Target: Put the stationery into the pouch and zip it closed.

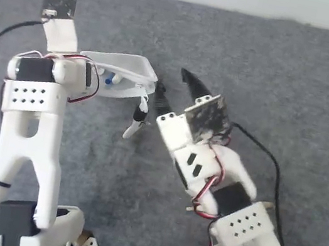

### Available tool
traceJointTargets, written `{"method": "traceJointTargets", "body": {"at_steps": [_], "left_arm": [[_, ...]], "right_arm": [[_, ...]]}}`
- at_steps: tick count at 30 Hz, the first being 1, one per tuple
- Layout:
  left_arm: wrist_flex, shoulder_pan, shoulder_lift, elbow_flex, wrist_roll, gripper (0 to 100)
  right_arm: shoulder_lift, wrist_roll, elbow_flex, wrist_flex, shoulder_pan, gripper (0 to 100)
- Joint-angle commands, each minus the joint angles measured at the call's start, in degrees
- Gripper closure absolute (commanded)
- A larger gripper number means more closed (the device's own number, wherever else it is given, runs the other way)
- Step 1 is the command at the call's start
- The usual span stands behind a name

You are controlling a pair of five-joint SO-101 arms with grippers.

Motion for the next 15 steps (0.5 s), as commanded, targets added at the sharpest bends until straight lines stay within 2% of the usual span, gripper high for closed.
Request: {"method": "traceJointTargets", "body": {"at_steps": [1, 8, 15], "left_arm": [[-1.1, -0.5, -2.7, -0.5, 1.3, 99], [-1.1, -0.5, -2.8, -0.4, 2.0, 99], [-1.1, -0.5, -2.8, -0.4, 2.1, 99]], "right_arm": [[-2.3, -0.9, -6.8, 5.2, 1.2, 84.3], [-2.4, -1.1, -9.1, 12.4, 0.7, 84.3], [-2.9, -2.5, -8.9, 26.2, 1.2, 84.3]]}}
